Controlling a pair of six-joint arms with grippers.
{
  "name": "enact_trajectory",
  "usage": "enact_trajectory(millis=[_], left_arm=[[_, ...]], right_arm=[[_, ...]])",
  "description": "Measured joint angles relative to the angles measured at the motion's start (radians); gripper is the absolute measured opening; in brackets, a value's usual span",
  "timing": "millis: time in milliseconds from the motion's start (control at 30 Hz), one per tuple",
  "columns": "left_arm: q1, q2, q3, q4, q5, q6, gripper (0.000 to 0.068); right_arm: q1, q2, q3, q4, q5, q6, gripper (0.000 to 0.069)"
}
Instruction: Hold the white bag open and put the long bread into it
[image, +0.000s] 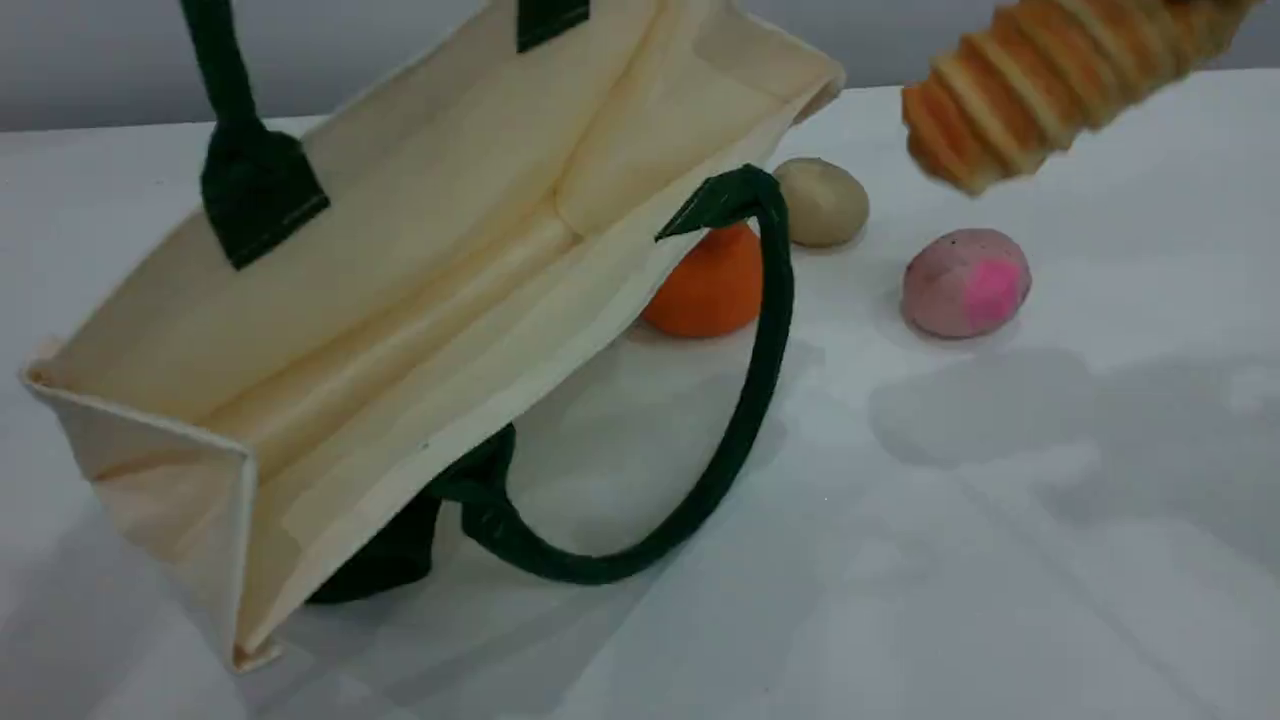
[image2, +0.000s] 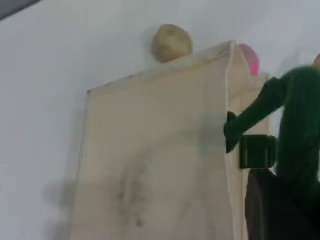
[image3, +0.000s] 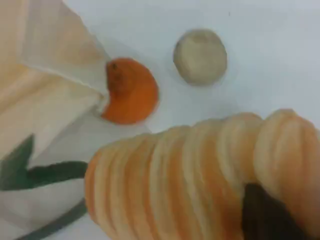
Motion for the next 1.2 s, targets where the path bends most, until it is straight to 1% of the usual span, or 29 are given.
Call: enact_trajectory(millis=[133,267,333,467,600,733,833,933,1067,1200], left_arm=[[0.0,0.009,0.0,-0.027,0.001,0.005,0.0081],[-0.02,0.0,-0.002,-0.055,0.008,0.033,0.0081],[-0.03,0.0,-0.013,-0.051,0.008,0.032,0.0081],[-0.032,0.007,-0.048,-0.049,0.007,0.03,0.0081],[-0.039,0.008,-0.049,-0.054,0.003,0.027,0.0081],[-0.064,0.009,-0.049,-0.053,0.006,0.027,0.0081],[-0.078,0.009,-0.049,-0.047,0.022,0.03,0.0081],[-0.078,0.009,-0.049,-0.035,0.027,0.03,0.0081],[-0.078,0.009,-0.049,-0.036,0.07,0.03,0.0081],[-0.078,0.008,-0.049,-0.036,0.061,0.03,0.0081]], right_arm=[[0.001,-0.066,0.0,-0.001,0.033,-0.001,0.0064],[0.001,-0.076,0.0,-0.004,0.059,-0.001,0.0064],[0.001,-0.076,0.0,-0.004,0.086,-0.001,0.0064],[0.003,-0.075,0.0,0.035,0.136,-0.002,0.0062],[0.003,-0.075,0.0,0.095,0.138,-0.025,0.0062],[0.003,-0.075,0.0,0.154,0.165,-0.065,0.0061],[0.003,-0.075,0.0,0.158,0.165,-0.07,0.006],[0.003,-0.075,0.0,0.161,0.173,-0.07,0.0059],[0.037,-0.075,0.0,0.206,0.176,-0.095,0.0059],[0.113,-0.074,0.0,0.242,0.156,-0.111,0.0057]])
